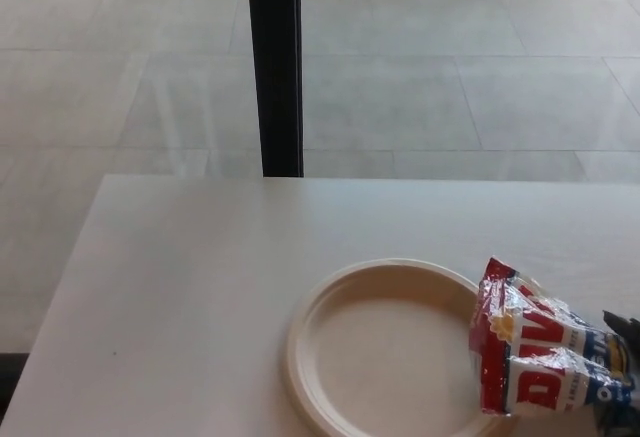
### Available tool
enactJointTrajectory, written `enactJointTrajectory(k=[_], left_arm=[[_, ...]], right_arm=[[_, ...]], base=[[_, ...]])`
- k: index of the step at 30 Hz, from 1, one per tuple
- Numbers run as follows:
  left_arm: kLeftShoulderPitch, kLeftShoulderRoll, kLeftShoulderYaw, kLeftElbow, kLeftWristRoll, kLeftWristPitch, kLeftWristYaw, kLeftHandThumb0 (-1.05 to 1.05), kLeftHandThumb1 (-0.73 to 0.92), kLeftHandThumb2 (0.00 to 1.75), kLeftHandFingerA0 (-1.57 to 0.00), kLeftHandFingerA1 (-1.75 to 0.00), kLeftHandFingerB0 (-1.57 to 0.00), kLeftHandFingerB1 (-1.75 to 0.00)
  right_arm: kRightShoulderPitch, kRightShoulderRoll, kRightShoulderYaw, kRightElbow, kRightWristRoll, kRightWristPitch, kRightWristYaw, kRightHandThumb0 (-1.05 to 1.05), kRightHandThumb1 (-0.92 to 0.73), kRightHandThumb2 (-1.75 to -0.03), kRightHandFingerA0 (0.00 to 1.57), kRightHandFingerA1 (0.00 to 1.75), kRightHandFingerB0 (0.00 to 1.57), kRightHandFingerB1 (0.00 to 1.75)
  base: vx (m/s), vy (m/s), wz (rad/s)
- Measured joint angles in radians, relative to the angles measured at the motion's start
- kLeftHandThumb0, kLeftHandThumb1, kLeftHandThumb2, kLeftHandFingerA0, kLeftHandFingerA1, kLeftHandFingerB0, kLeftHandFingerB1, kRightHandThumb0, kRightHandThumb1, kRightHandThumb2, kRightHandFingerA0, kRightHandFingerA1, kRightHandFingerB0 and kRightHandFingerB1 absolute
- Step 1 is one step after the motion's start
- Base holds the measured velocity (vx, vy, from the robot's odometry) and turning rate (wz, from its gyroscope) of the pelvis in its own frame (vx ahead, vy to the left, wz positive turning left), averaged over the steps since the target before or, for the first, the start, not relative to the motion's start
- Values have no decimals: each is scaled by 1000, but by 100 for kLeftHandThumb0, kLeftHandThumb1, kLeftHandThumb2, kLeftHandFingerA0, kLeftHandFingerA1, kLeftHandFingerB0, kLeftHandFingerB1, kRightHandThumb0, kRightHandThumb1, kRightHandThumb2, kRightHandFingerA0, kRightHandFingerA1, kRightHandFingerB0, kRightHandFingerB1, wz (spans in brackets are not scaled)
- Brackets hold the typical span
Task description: The robot uses its right hand to pick up a bag of sunflower seeds kept in the middle of the desk and tilts it over a plate kept next to it to pour out a few seeds and then puts the bag of seeds back on the desk
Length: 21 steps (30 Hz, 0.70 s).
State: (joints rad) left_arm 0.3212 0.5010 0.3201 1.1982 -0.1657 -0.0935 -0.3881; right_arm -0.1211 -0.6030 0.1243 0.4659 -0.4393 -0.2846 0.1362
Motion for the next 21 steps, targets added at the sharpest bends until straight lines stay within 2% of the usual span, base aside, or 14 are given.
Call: enactJointTrajectory(k=[2, 3, 4, 5, 6, 7, 9, 11, 12, 13, 14, 15, 20, 21], left_arm=[[2, 0, -1, -3, 1, -1, 2, -61, 83, 72, -25, -62, -8, -47], [3, 0, -1, -6, 2, -2, 3, -61, 81, 72, -24, -63, -7, -47], [5, 0, 0, -7, 2, -3, 3, -33, 67, 121, -18, -60, -11, -56], [5, 0, 1, -7, 1, -3, 3, -33, 67, 121, -18, -60, -11, -56], [5, 0, 2, -6, 1, -3, 3, -58, 84, 73, -30, -68, -10, -49], [5, 0, 2, -6, 1, -3, 3, -64, 58, 107, -27, -65, -4, -52], [6, 0, 3, -7, 1, -3, 2, -61, 77, 95, -31, -66, -10, -52], [8, 0, 1, -9, 2, -4, 2, -61, 72, 100, -27, -66, -8, -52], [9, 0, 2, -11, 2, -6, 2, -60, 82, 75, -25, -65, -10, -49], [10, -1, 9, -11, 0, -6, 0, -60, 82, 75, -25, -65, -10, -49], [10, -2, 13, -12, -1, -6, -1, -66, 60, 109, -20, -63, -3, -52], [11, -3, 17, -12, -2, -6, -2, -69, 61, 111, -25, -67, 0, -51], [14, -8, 26, -12, -7, -11, -9, -72, 63, 111, -22, -64, -4, -52], [13, -10, 31, -11, -9, -11, -11, -69, 91, 77, -18, -61, -9, -49]], right_arm=[[-1, -1, -7, 18, 0, 7, -1, -89, -50, -78, 0, 0, 0, 2], [-1, -2, -10, 26, 1, 9, -1, -67, -42, -81, 0, 23, 0, 23], [-3, -2, -16, 40, 2, 11, -2, -61, -38, -77, 1, 46, 0, 22], [-3, -2, -19, 47, 3, 12, -3, -61, -38, -77, 1, 46, 0, 22], [-5, -2, -25, 61, 7, 12, -3, -47, -48, -75, 46, 63, 5, 27], [-6, -1, -30, 70, 12, 10, -4, -39, -62, -60, 73, 61, 9, 25], [-6, 10, -59, 89, 34, -8, -6, -43, -67, -60, 87, 62, 10, 29], [-6, 16, -69, 96, 48, -27, -13, -54, -64, -60, 83, 63, 10, 28], [-6, 17, -70, 96, 53, -37, -16, -61, -50, -79, 78, 69, 6, 35], [-6, 18, -69, 93, 54, -47, -18, -61, -50, -79, 78, 69, 6, 35], [-6, 18, -64, 86, 54, -54, -18, -56, -61, -60, 81, 64, 10, 26], [-6, 18, -60, 80, 54, -61, -19, -63, -50, -81, 76, 70, 5, 35], [-6, 19, -27, 12, 51, -73, -15, -69, -49, -82, 68, 75, 4, 35], [-6, 19, -21, -5, 51, -73, -12, -73, -49, -81, 59, 69, 7, 30]], base=[[0, 0, 0], [0, 0, 0], [0, 0, 0], [0, 0, 0], [0, 0, 0], [0, 0, 0], [0, 0, 0], [0, 0, 0], [0, 0, 0], [0, 0, 0], [0, 0, 0], [0, 0, 0], [0, 0, 0], [0, 0, 0]])
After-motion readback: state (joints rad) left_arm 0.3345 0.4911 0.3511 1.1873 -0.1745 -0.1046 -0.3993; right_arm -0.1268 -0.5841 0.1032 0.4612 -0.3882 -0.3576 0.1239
